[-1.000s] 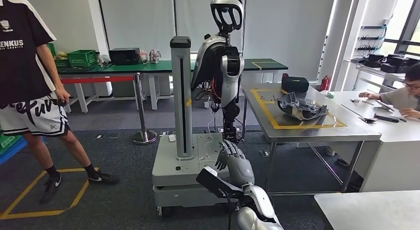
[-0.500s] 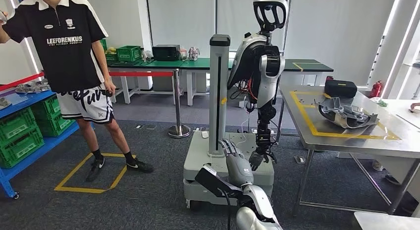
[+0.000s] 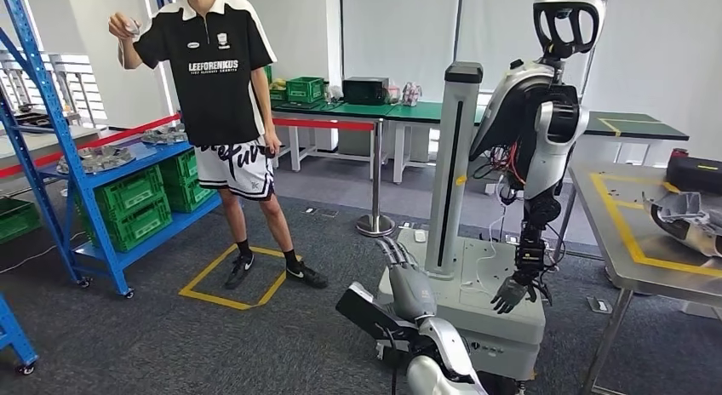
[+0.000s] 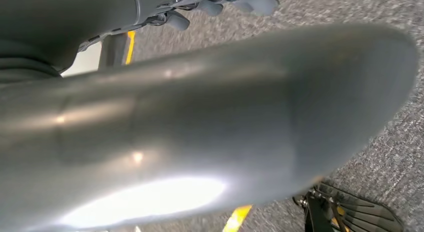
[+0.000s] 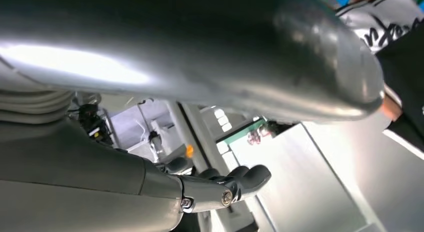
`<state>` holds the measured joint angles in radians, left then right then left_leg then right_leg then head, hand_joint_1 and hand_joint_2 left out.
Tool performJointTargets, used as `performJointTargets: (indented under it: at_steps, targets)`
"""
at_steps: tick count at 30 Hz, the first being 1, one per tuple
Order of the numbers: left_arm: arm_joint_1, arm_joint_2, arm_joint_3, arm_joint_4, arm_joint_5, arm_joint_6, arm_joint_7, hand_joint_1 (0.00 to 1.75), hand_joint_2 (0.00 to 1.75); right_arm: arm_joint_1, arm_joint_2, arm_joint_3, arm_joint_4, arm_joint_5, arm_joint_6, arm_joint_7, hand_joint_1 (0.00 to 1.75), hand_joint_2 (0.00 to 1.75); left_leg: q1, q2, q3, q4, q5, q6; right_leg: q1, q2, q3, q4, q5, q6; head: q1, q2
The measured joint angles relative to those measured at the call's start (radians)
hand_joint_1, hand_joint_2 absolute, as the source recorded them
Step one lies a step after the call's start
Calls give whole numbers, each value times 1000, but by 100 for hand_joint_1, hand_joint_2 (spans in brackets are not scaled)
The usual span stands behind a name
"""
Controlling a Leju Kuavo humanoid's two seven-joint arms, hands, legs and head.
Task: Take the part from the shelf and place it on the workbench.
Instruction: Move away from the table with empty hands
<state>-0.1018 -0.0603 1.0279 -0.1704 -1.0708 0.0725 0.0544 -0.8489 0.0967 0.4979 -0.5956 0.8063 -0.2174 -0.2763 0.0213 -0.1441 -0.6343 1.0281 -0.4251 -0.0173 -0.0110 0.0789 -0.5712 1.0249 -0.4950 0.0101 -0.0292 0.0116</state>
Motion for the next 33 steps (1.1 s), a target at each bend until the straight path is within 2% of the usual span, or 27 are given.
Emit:
performJointTargets:
  at_steps: [1, 2, 3, 4, 5, 6, 7, 8, 9, 10, 11, 12, 14, 15, 17, 18, 19, 21, 22, 23, 24, 25, 26, 28, 30, 32, 33]
  targets:
    - [2, 0, 1, 0, 0, 1, 1, 0, 0, -1, 0, 0, -2, -1, 0, 0, 0, 0, 3, -14, -3, -5, 5, -9, 1, -13, 1, -2, 3, -6, 0, 0]
    - [5, 0, 1, 0, 0, 3, 3, 0, 0, -3, 1, 0, -4, -2, 0, 0, 0, 0, 4, -10, -7, -6, 6, -15, 1, -27, 3, -6, 7, -14, 0, 0]
    - [7, 0, 1, 1, 0, 4, 5, 0, 0, -5, 1, 0, -7, -3, 0, -1, 0, 0, 2, 13, -15, 5, -1, -19, -1, -40, 6, -12, 11, -21, -1, 0]
    - [7, 0, 1, 1, -1, 5, 7, 0, 0, -7, 2, 0, -9, -4, 0, -1, 0, 0, -1, 48, -31, 35, -20, -23, -2, -54, 9, -17, 15, -28, -3, 0]
    - [5, 0, 1, 1, -2, 5, 9, 0, 0, -7, 1, 0, -11, -4, 0, -2, 0, 0, -3, 89, -52, 79, -47, -24, -1, -67, 9, -20, 18, -33, -4, 0]
    - [2, -1, 1, 1, -3, 6, 12, 0, 0, -7, -1, 0, -11, -4, 0, -3, 0, 0, -4, 119, -80, 140, -79, -26, 1, -80, 9, -21, 18, -36, -6, 0]
    - [0, -1, 1, 1, -4, 6, 14, 0, 0, -6, -3, 0, -11, -5, 0, -3, 0, 0, -4, 131, -107, 204, -106, -28, 3, -95, 8, -21, 17, -38, -6, 0]
    - [-1, -1, 1, 1, -4, 7, 16, 0, 0, -4, -4, 0, -11, -5, 0, -4, 0, 0, -4, 136, -123, 246, -118, -29, 5, -110, 8, -21, 16, -39, -6, 0]
    - [-2, 0, 1, 1, -4, 8, 18, 0, 0, -3, -6, 0, -11, -5, 0, -4, 0, 0, -4, 139, -124, 261, -116, -29, 6, -126, 8, -20, 15, -39, -6, 0]
    - [-1, 0, 1, 1, -4, 9, 18, 0, 0, -3, -6, 0, -11, -6, 0, -4, 0, 0, -4, 143, -106, 236, -97, -28, 6, -140, 7, -20, 14, -39, -6, 0]
    - [-1, 0, 1, 1, -4, 9, 19, 0, 0, -4, -6, 0, -11, -6, -1, -5, 0, 0, -5, 154, -71, 178, -67, -26, 6, -153, 8, -18, 13, -37, -6, 0]
    - [-3, 0, 1, 0, -4, 10, 19, 0, 0, -5, -7, 0, -12, -7, -2, -6, 0, 0, -8, 180, -32, 110, -44, -24, 9, -165, 8, -16, 10, -34, -6, 0]
    - [-8, 0, 1, 0, -4, 10, 20, 0, 0, -7, -11, 0, -15, -9, -5, -11, 0, 0, -17, 219, 17, 19, -25, -7, 17, -188, 7, -9, 4, -25, -4, 0]
    - [-10, 0, 1, 0, -5, 10, 20, 0, 0, -7, -13, 0, -16, -10, -7, -14, 0, 0, -20, 224, 23, 4, -28, 1, 21, -201, 8, -8, 1, -21, -3, 0]
    - [-8, 0, 1, 0, -6, 10, 21, 0, 0, -6, -14, 0, -21, -13, -7, -17, 0, 0, -19, 197, 19, 2, -25, 17, 22, -218, 9, -5, -5, -12, -1, 0]
    - [-7, 0, 2, 0, -6, 10, 22, 0, 0, -6, -14, 0, -23, -14, -8, -17, 0, 0, -16, 185, 18, 0, -23, 23, 19, -204, 6, 5, -14, -6, 0, 0]
    - [-7, -1, 2, 0, -7, 10, 22, 0, 0, -6, -16, 0, -26, -15, -8, -17, 0, 0, -13, 173, 19, -1, -20, 28, 16, -176, -5, 33, -32, 1, 0, 0]
    - [-11, -1, 2, 0, -7, 10, 23, 0, 0, -2, -21, 0, -28, -16, -8, -17, 0, 0, -10, 147, 17, -2, -18, 36, 9, -108, -58, 149, -90, 11, 0, 0]
    - [-14, -1, 2, 0, -7, 10, 23, 0, 0, 3, -25, 1, -28, -17, -8, -17, 0, 0, -9, 132, 16, -2, -17, 38, 8, -93, -91, 217, -116, 13, 1, 0]
    - [-15, -1, 2, 0, -7, 10, 23, 0, 0, 8, -28, 1, -27, -17, -7, -16, 0, 0, -9, 116, 16, -1, -17, 39, 6, -87, -117, 266, -128, 15, 1, 0]
    - [-15, -1, 2, 0, -7, 10, 23, 0, 0, 11, -30, 1, -27, -18, -6, -16, 0, 0, -9, 100, 15, 0, -16, 39, 6, -85, -128, 280, -122, 14, 1, 0]
    - [-14, -1, 2, 0, -8, 9, 23, 0, 0, 13, -32, 1, -27, -18, -5, -16, 0, 0, -9, 84, 15, 1, -16, 38, 5, -82, -118, 253, -96, 12, 1, 0]
    - [-12, -1, 2, 0, -8, 9, 23, 0, 0, 12, -32, 1, -28, -19, -6, -16, 0, 0, -9, 70, 15, 3, -15, 36, 4, -73, -92, 194, -60, 10, 1, 0]
    - [-13, -1, 2, 0, -11, 7, 23, 0, 0, 10, -35, 1, -28, -21, -7, -17, 0, 0, -8, 43, 12, 6, -12, 28, -1, -27, -33, 64, -8, 4, 0, 0]
    - [-16, -1, 2, 0, -13, 7, 24, 0, 0, 10, -38, 1, -28, -22, -9, -17, 0, 0, -5, 18, 4, 5, -7, 13, -2, 2, -10, 9, 0, -1, 0, 0]
    - [-14, 0, 2, 0, -16, 7, 29, 0, 0, 11, -38, 1, -30, -23, -9, -19, 0, 0, -1, -4, -4, -1, 1, -3, 0, -18, -6, 2, 5, -11, 0, 0]
    - [-12, 0, 2, 0, -17, 8, 31, 0, 0, 11, -37, 1, -31, -23, -9, -20, 0, 0, -2, 7, -9, 3, -2, -9, -1, -31, -3, -3, 8, -18, 0, 0]
